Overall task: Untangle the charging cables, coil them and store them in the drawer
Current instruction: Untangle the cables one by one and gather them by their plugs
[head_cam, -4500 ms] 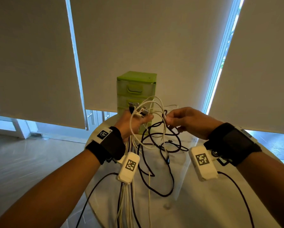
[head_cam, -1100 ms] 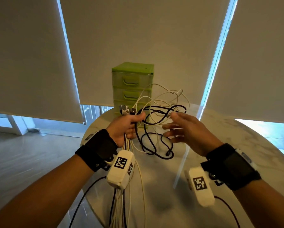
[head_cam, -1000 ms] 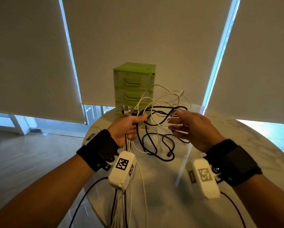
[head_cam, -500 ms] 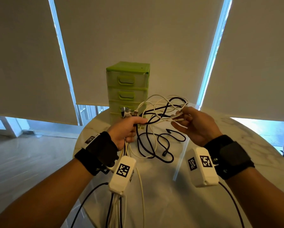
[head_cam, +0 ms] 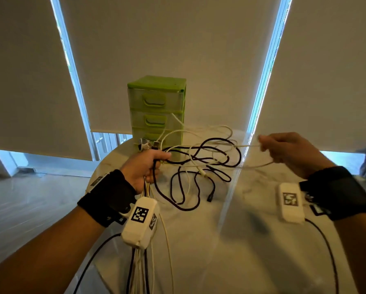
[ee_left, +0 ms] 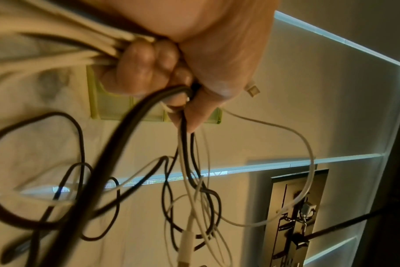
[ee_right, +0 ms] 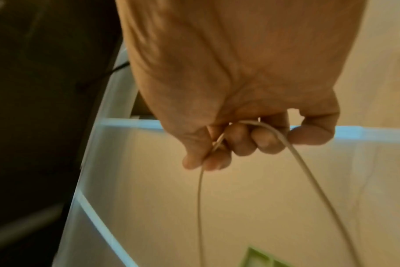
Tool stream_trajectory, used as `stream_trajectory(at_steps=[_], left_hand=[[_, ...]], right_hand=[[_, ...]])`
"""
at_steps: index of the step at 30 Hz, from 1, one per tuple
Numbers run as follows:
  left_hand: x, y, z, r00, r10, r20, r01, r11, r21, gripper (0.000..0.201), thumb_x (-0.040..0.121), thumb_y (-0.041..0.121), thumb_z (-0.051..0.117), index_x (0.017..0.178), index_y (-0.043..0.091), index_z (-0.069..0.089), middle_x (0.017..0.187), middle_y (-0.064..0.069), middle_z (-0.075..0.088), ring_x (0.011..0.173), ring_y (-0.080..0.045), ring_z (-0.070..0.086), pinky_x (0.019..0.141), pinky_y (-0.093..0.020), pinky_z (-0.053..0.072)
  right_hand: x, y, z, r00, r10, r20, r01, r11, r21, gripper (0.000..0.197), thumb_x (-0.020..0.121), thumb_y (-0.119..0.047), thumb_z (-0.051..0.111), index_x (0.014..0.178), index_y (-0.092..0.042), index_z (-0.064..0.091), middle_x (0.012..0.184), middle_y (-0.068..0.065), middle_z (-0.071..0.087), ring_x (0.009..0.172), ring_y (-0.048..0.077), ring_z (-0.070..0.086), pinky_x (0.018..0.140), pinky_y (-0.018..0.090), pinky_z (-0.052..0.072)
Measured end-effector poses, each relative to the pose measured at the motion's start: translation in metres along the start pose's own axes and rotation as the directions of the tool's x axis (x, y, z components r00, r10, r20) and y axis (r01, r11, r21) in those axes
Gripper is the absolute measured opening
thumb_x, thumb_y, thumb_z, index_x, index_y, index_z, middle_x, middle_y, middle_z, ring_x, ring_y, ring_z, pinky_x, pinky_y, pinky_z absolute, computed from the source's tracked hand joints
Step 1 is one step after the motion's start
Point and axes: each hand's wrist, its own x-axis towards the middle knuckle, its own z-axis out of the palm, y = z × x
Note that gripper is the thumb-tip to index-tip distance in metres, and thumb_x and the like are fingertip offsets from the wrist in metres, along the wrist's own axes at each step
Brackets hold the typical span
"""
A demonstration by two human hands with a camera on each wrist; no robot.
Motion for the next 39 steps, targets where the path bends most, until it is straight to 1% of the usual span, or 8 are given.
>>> stream_trajectory(at_steps=[3, 7, 9, 11, 14, 25, 30, 39], left_hand=[[-0.003, 0.001, -0.002, 1.000, 0.015, 0.023, -0.016, 0.999, 0.046, 0.023, 0.091, 0.017, 0.061, 0.069, 0.017, 0.054, 0.048, 0.007, 0.032, 0.034, -0.003, 0.023, 0.034, -0.017, 0.017], [-0.011, 0.009, 0.010, 0.998, 0.025, 0.054, -0.031, 0.994, 0.107, 0.033, 0.092, 0.018, 0.060, 0.062, 0.019, 0.047, 0.045, 0.009, 0.031, 0.035, -0.003, 0.023, 0.039, -0.018, 0.014], [-0.014, 0.011, 0.013, 0.996, 0.038, 0.078, -0.046, 0.993, 0.111, 0.034, 0.093, 0.018, 0.060, 0.062, 0.020, 0.046, 0.047, 0.009, 0.029, 0.036, -0.003, 0.022, 0.039, -0.018, 0.014], [-0.016, 0.011, 0.013, 0.993, 0.069, 0.094, -0.078, 0.992, 0.097, 0.033, 0.093, 0.017, 0.060, 0.063, 0.022, 0.047, 0.049, 0.008, 0.027, 0.038, -0.003, 0.021, 0.036, -0.016, 0.015], [-0.017, 0.010, 0.014, 0.990, 0.106, 0.095, -0.113, 0.991, 0.073, 0.031, 0.093, 0.017, 0.060, 0.064, 0.022, 0.050, 0.051, 0.008, 0.025, 0.038, -0.004, 0.020, 0.034, -0.016, 0.017], [-0.017, 0.006, 0.012, 0.966, 0.168, 0.198, -0.179, 0.983, 0.038, 0.024, 0.086, 0.017, 0.063, 0.064, 0.020, 0.053, 0.048, 0.010, 0.026, 0.037, -0.003, 0.020, 0.036, -0.016, 0.018], [-0.014, 0.006, 0.012, 0.962, 0.156, 0.223, -0.166, 0.986, 0.026, 0.020, 0.091, 0.015, 0.059, 0.071, 0.017, 0.054, 0.048, 0.011, 0.026, 0.038, -0.003, 0.020, 0.037, -0.016, 0.017], [0.003, 0.003, 0.001, 0.985, 0.164, 0.053, -0.160, 0.984, -0.080, 0.033, 0.078, 0.032, 0.069, 0.100, 0.008, 0.063, 0.061, 0.004, 0.041, 0.038, -0.003, 0.021, 0.032, -0.016, 0.018]], right_hand=[[0.005, 0.006, -0.030, 0.995, 0.100, -0.022, -0.080, 0.891, 0.447, 0.033, 0.075, -0.050, 0.067, 0.073, -0.019, 0.055, 0.065, -0.005, 0.050, 0.061, 0.011, 0.048, 0.064, 0.028, 0.043], [0.011, 0.014, -0.039, 0.980, 0.200, -0.022, -0.138, 0.749, 0.648, 0.033, 0.099, -0.036, 0.046, 0.071, -0.019, 0.048, 0.064, -0.005, 0.045, 0.073, 0.014, 0.050, 0.082, 0.039, 0.048], [0.015, 0.016, -0.029, 0.974, 0.194, -0.113, -0.105, 0.838, 0.535, 0.029, 0.098, -0.032, 0.049, 0.073, -0.018, 0.053, 0.068, -0.003, 0.048, 0.075, 0.018, 0.050, 0.074, 0.035, 0.050], [0.010, 0.016, -0.016, 0.971, 0.020, -0.240, -0.007, 0.999, 0.054, 0.023, 0.097, -0.027, 0.054, 0.080, -0.014, 0.060, 0.077, 0.003, 0.056, 0.080, 0.022, 0.052, 0.066, 0.029, 0.043], [-0.015, 0.004, 0.008, 0.934, -0.272, -0.231, 0.165, 0.903, -0.396, 0.037, 0.096, -0.033, 0.053, 0.072, -0.006, 0.060, 0.068, 0.009, 0.059, 0.067, 0.027, 0.055, 0.056, 0.032, 0.034], [-0.005, -0.021, 0.050, 0.975, -0.167, 0.149, 0.200, 0.948, -0.247, 0.029, 0.097, -0.019, 0.054, 0.124, -0.030, 0.053, 0.116, -0.003, 0.056, 0.106, 0.014, 0.056, 0.086, 0.025, 0.045], [-0.001, -0.037, 0.052, 0.841, 0.070, 0.537, 0.067, 0.970, -0.232, 0.040, 0.094, -0.031, 0.058, 0.132, -0.039, 0.047, 0.113, -0.006, 0.064, 0.102, 0.015, 0.061, 0.087, 0.031, 0.048], [0.021, -0.024, 0.015, 0.991, -0.136, 0.006, 0.129, 0.923, -0.363, 0.015, 0.088, -0.028, 0.069, 0.077, -0.018, 0.069, 0.065, -0.003, 0.060, 0.060, 0.010, 0.054, 0.060, 0.023, 0.039]])
